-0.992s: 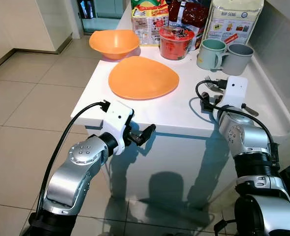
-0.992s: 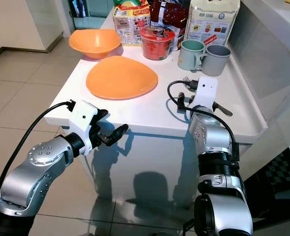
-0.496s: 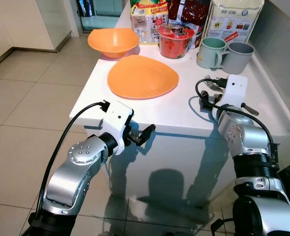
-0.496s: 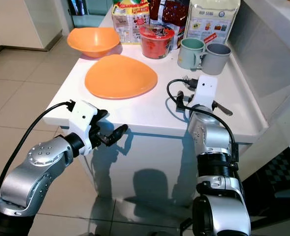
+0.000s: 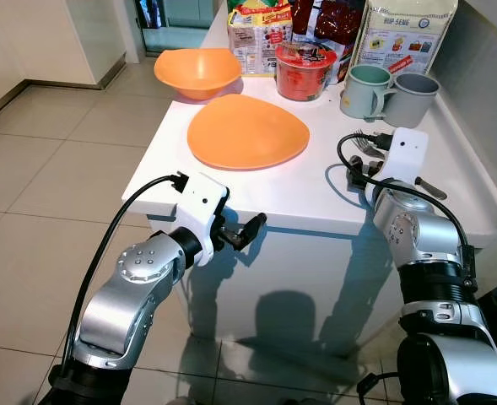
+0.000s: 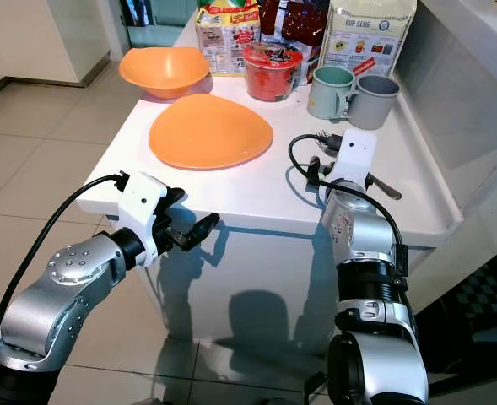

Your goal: Setting the table

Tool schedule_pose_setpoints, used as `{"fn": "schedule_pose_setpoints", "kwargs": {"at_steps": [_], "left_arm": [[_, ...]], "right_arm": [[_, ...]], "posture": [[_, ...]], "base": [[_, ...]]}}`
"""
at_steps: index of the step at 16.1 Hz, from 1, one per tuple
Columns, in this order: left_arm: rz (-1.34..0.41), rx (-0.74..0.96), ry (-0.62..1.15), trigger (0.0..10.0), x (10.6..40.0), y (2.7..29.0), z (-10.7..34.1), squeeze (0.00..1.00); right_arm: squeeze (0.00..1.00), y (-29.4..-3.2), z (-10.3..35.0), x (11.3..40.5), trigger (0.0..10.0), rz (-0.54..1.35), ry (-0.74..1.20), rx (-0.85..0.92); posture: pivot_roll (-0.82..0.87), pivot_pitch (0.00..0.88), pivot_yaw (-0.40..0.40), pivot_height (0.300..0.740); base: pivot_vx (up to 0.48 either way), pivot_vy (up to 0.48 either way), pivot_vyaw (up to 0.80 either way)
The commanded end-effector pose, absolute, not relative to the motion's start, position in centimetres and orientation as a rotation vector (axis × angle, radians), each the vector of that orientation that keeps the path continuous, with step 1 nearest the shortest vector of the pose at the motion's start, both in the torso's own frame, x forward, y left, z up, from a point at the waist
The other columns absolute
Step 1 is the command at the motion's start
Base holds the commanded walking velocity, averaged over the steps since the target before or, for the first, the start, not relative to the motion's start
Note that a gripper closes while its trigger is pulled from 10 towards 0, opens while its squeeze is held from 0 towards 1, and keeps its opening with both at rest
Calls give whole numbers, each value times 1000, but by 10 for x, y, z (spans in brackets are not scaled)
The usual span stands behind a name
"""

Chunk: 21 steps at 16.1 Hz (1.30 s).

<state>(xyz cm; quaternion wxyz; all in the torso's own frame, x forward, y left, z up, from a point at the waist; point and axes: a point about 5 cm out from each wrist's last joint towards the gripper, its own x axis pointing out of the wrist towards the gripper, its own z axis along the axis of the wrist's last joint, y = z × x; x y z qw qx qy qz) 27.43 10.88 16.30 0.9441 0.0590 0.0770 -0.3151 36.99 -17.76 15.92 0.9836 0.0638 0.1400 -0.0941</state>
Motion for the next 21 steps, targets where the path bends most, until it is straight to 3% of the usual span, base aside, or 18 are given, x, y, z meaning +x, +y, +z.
{"fn": "schedule_pose_setpoints", "kwargs": {"at_steps": [1, 8, 9, 10, 12, 14, 21], "left_arm": [[-643, 123, 150, 10000, 273, 108, 166, 0], [-639, 120, 149, 10000, 273, 108, 166, 0], [-639, 120, 148, 10000, 273, 108, 166, 0], [-639, 119, 149, 10000, 273, 108, 166, 0], [-639, 119, 148, 10000, 273, 108, 166, 0], [-640, 118, 148, 10000, 273, 107, 166, 0], [-640, 120, 155, 10000, 270, 109, 165, 0]], "right_arm": [[0, -169, 144, 366, 0, -162, 357, 165], [0, -150, 147, 358, 0, -83, 356, 170], [0, -149, 150, 359, 5686, -76, 346, 152], [0, -147, 160, 361, 10000, -62, 303, 133], [0, -152, 187, 368, 10000, -75, 158, 92], [0, -162, 190, 372, 10000, -110, 131, 63], [0, -192, 160, 372, 10000, -236, 166, 13]], "posture": [[102, 83, -9, 740], [102, 88, -12, 740], [102, 88, -12, 740], [101, 89, -12, 740], [99, 90, -13, 740], [99, 92, -13, 740], [112, 97, -4, 740]], "base": [[0, 0, 0], [0, 0, 0], [0, 0, 0], [0, 0, 0], [0, 0, 0], [0, 0, 0], [0, 0, 0]]}}
